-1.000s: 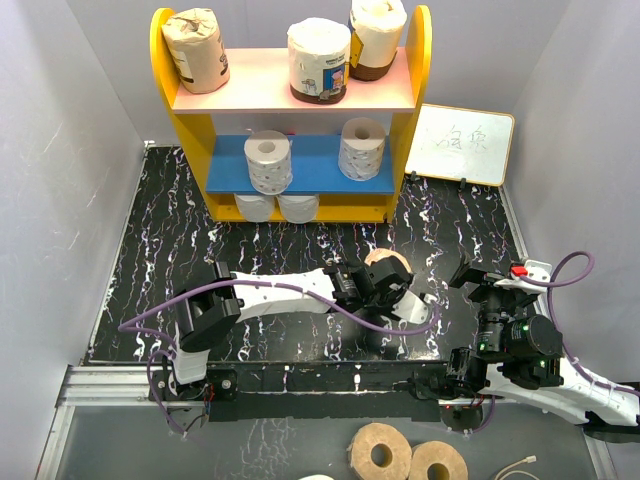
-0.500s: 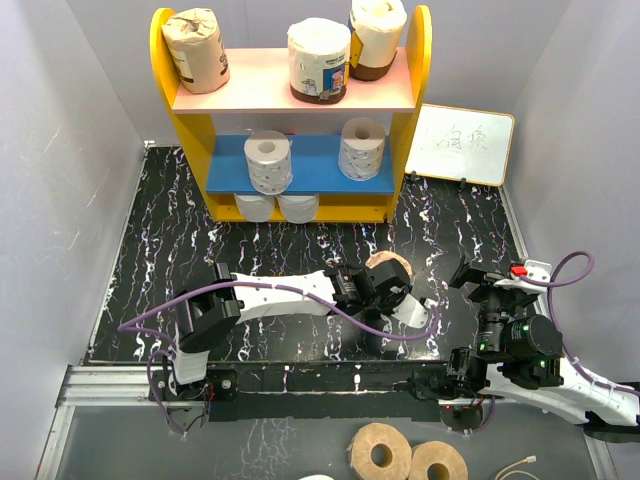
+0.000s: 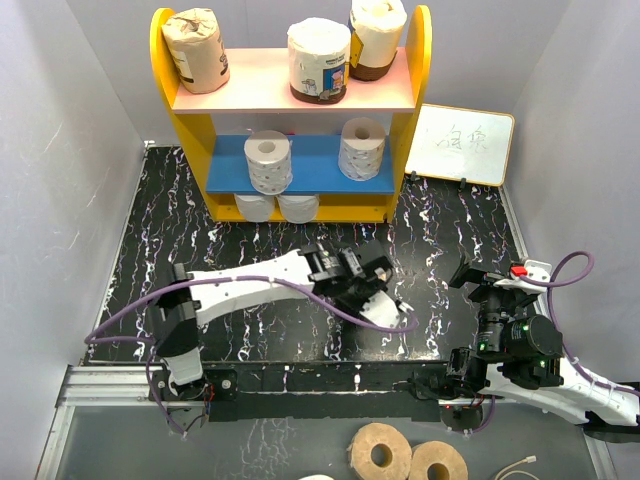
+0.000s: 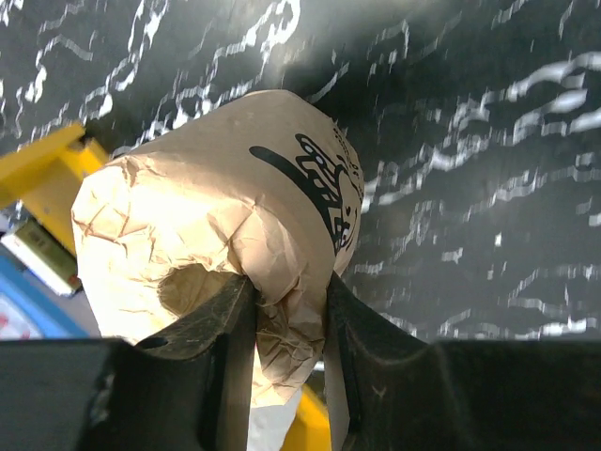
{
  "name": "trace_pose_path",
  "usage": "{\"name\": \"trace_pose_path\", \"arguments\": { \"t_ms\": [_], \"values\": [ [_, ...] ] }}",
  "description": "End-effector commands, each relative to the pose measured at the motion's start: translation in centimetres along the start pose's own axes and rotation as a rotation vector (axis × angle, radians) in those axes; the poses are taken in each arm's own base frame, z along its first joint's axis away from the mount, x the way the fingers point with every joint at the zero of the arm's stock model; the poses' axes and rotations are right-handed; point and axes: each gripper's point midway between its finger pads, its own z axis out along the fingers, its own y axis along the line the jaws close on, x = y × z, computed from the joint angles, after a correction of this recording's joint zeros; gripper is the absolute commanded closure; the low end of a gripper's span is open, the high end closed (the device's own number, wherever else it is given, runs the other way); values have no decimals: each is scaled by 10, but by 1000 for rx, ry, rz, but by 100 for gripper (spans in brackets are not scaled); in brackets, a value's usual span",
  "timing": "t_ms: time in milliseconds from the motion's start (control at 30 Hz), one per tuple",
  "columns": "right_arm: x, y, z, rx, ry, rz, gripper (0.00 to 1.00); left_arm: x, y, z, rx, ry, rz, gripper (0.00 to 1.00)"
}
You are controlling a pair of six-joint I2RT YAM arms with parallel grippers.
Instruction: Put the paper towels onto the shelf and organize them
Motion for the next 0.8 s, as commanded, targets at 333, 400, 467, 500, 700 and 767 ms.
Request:
{"name": "trace_pose_path", "arguments": {
  "t_ms": [333, 400, 467, 500, 700, 767],
  "values": [
    [-5, 1, 0, -24, -9, 53, 2, 95, 55, -171, -103, 7, -35, 100],
    [-5, 1, 0, -27, -10, 53, 2, 107, 68, -188, -138, -2, -99, 100],
    [-5, 2, 0, -30, -10, 53, 2, 114, 84, -211, -194, -3, -136, 100],
    [-5, 2, 0, -31, -11, 52, 2, 119, 89, -216, -217, 10, -147, 100],
    [-5, 2, 0, -33, -10, 53, 2, 135, 113, -252, -383, 71, -162, 100],
    [-5, 2, 0, -33, -10, 54, 2, 140, 120, -266, -442, 81, -176, 100]
  ]
}}
